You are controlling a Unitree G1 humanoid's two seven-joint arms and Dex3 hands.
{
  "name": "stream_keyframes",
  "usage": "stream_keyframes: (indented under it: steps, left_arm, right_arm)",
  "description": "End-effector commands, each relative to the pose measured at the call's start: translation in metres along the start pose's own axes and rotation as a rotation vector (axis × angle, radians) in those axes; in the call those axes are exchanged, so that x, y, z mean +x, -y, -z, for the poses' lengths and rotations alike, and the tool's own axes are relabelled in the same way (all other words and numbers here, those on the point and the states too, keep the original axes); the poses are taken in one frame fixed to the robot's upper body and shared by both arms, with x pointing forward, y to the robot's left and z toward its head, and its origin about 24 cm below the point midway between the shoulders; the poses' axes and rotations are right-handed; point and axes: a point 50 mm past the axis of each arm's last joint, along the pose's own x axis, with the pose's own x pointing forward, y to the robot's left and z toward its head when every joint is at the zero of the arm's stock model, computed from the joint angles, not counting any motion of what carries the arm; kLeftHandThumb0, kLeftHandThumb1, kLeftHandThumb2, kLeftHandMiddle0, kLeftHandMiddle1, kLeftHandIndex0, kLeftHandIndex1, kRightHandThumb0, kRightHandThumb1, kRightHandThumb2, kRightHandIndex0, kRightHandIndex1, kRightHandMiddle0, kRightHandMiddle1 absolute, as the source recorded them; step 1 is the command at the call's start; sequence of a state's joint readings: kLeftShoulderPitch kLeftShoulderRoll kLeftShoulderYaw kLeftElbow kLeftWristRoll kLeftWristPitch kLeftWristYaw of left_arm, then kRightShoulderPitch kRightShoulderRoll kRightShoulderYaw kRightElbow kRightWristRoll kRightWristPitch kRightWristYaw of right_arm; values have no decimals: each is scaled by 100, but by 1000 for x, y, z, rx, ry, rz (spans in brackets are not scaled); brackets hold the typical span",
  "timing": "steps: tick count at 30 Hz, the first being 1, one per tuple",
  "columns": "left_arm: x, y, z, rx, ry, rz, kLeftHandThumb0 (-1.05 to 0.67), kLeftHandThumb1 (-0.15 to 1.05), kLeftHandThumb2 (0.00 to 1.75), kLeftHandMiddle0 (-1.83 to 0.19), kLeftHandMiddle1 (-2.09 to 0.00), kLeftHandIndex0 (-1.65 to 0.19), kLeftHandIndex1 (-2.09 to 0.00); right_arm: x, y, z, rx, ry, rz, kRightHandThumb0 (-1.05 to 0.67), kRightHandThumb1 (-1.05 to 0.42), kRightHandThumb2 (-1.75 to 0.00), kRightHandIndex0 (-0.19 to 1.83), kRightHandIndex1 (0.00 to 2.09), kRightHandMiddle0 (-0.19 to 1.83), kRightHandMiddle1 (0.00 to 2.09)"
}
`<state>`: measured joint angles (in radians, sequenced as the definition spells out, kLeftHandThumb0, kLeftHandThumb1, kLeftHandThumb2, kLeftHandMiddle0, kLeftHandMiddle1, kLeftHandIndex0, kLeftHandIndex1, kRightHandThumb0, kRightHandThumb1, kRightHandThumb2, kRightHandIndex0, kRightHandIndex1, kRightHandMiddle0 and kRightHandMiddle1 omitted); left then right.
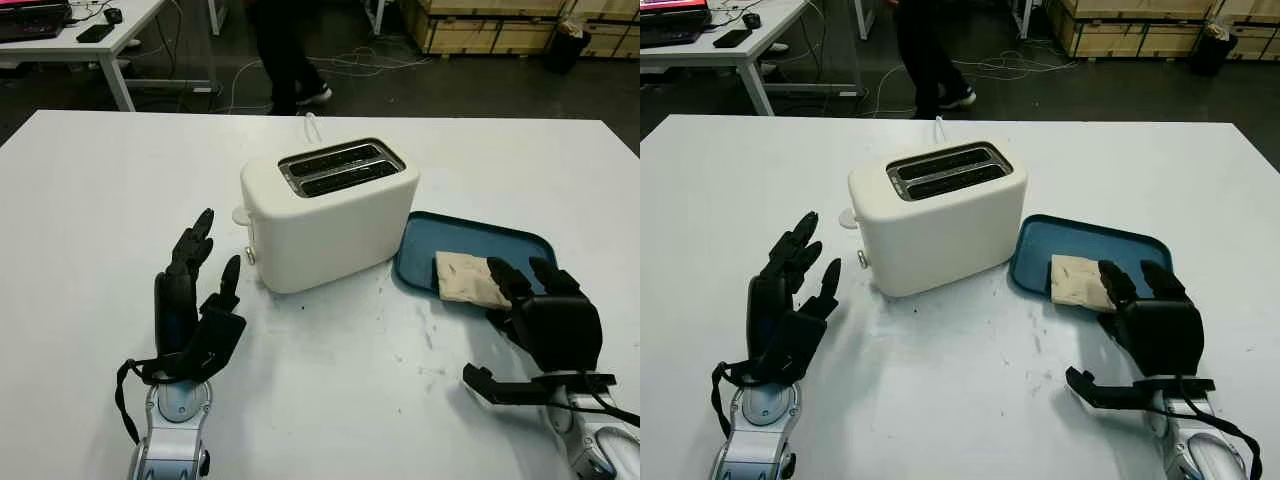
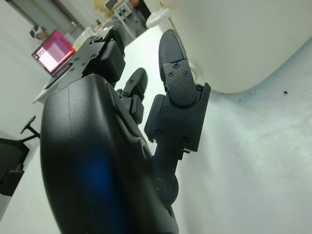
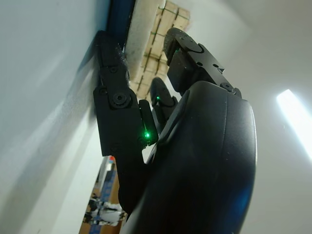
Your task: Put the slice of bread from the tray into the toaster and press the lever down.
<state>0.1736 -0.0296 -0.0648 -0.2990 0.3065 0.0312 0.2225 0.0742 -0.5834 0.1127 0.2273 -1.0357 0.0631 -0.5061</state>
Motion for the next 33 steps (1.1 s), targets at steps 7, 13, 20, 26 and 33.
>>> stream_keyframes:
  steps: [7, 13, 20, 26, 33]
  left_arm:
    - [0, 0, -4, -4, 27, -5, -56, 92, 46, -29, -36, -36, 0]
    - [0, -1, -4, 1, 32, -8, -57, 92, 46, -29, -38, -37, 0]
    - [0, -1, -5, -12, 29, -14, -58, 92, 45, -29, -39, -37, 0]
    - [1, -1, -5, -13, 37, -10, -57, 92, 46, -28, -39, -37, 0]
    - [0, 0, -4, -23, 34, -9, -57, 92, 46, -28, -40, -36, 0]
  right_arm:
    - [2, -8, 2, 12, 16, -40, -45, -92, -3, 67, 6, 58, 4]
    - [4, -10, 2, 0, 36, -26, -42, -92, -19, 71, 119, 110, 4]
    - [5, -10, 3, -37, 50, -70, -44, -92, -29, 63, 152, 118, 3]
    - [6, -10, 2, -68, 54, -79, -45, -92, -33, 57, 167, 83, 81]
    - [8, -6, 0, -46, 65, -33, -43, -92, -28, 59, 165, 82, 79]
